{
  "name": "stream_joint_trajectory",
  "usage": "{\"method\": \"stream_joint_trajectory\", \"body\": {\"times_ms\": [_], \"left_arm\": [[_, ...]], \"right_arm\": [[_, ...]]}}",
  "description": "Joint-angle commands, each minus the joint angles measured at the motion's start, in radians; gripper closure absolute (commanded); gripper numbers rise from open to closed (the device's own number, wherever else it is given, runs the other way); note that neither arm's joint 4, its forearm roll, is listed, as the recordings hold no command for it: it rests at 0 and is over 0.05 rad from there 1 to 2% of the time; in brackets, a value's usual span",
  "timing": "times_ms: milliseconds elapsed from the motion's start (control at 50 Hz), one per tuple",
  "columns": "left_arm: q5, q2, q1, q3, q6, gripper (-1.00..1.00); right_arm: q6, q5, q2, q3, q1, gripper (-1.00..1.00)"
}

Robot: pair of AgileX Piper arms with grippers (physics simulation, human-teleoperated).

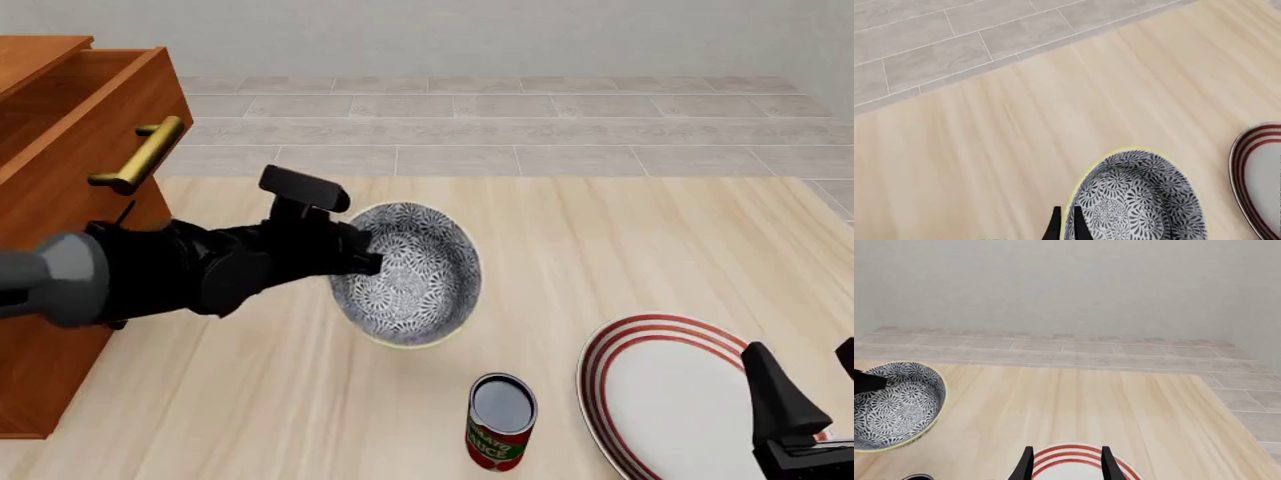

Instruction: Put the bowl on top of the cabinet.

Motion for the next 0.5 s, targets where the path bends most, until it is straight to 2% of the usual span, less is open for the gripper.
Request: {"method": "stream_joint_trajectory", "body": {"times_ms": [20, 140, 160, 180, 500], "left_arm": [[0.011, -0.123, 0.032, 0.038, 0.042, 1.00], [0.017, -0.162, 0.043, 0.051, 0.041, 1.00], [0.014, -0.171, 0.076, 0.053, 0.061, 1.00], [0.017, -0.174, 0.079, 0.053, 0.052, 1.00], [0.078, -0.336, 0.042, 0.081, 0.031, 1.00]], "right_arm": [[-0.007, 0.002, 0.000, 0.000, 0.006, -1.00], [-0.010, 0.004, 0.000, 0.001, 0.009, -1.00], [-0.011, 0.005, 0.000, 0.001, 0.009, -1.00], [-0.011, 0.004, 0.000, 0.001, 0.009, -1.00], [-0.019, 0.006, 0.000, 0.001, 0.013, -1.00]]}}
